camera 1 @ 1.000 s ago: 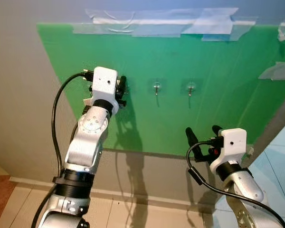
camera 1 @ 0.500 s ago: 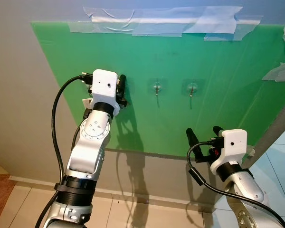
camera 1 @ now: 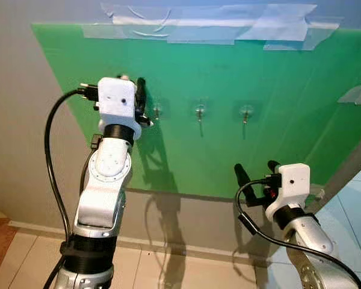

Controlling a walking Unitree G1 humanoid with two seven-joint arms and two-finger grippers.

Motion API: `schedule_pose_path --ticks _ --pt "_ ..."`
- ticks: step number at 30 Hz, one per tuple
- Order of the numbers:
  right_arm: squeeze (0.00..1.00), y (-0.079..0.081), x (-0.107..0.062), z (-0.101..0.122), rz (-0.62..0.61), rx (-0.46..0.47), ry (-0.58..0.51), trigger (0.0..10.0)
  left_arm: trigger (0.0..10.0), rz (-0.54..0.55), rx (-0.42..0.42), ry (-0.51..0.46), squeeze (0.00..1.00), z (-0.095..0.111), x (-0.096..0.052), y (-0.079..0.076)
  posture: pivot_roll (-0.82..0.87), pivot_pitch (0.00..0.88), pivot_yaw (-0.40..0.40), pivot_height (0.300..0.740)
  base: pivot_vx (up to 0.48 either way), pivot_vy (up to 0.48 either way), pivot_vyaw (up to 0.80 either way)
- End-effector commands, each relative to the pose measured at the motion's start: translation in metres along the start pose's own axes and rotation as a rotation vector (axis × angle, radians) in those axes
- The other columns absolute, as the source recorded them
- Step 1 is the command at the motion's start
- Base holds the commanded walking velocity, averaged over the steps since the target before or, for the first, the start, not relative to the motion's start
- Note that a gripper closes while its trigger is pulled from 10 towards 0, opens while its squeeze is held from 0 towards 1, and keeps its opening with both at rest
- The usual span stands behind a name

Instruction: Hang keys on a hook

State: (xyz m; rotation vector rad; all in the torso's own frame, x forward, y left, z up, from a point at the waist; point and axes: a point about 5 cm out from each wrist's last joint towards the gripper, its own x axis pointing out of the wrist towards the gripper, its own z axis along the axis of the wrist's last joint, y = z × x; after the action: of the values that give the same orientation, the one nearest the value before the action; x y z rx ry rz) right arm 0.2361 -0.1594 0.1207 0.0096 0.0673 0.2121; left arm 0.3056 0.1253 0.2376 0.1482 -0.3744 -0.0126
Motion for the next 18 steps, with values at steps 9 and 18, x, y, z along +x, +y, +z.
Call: schedule_pose_path --ticks 9,18 --pt "0.0 0.0 0.004 -0.001 0.009 -0.009 -0.006 10.0 0.0 -0.122 -0.019 -0.006 0.0 -0.015 -0.022 -0.013 -0.13 0.0 -0.002 0.74 0.0 0.0 0.0" --pt "0.0 -0.002 0.004 -0.001 0.003 -0.02 -0.016 10.0 0.0 -0.173 0.047 0.004 0.0 -0.041 -0.024 -0.019 -0.14 0.0 -0.001 0.74 0.0 0.0 0.0"
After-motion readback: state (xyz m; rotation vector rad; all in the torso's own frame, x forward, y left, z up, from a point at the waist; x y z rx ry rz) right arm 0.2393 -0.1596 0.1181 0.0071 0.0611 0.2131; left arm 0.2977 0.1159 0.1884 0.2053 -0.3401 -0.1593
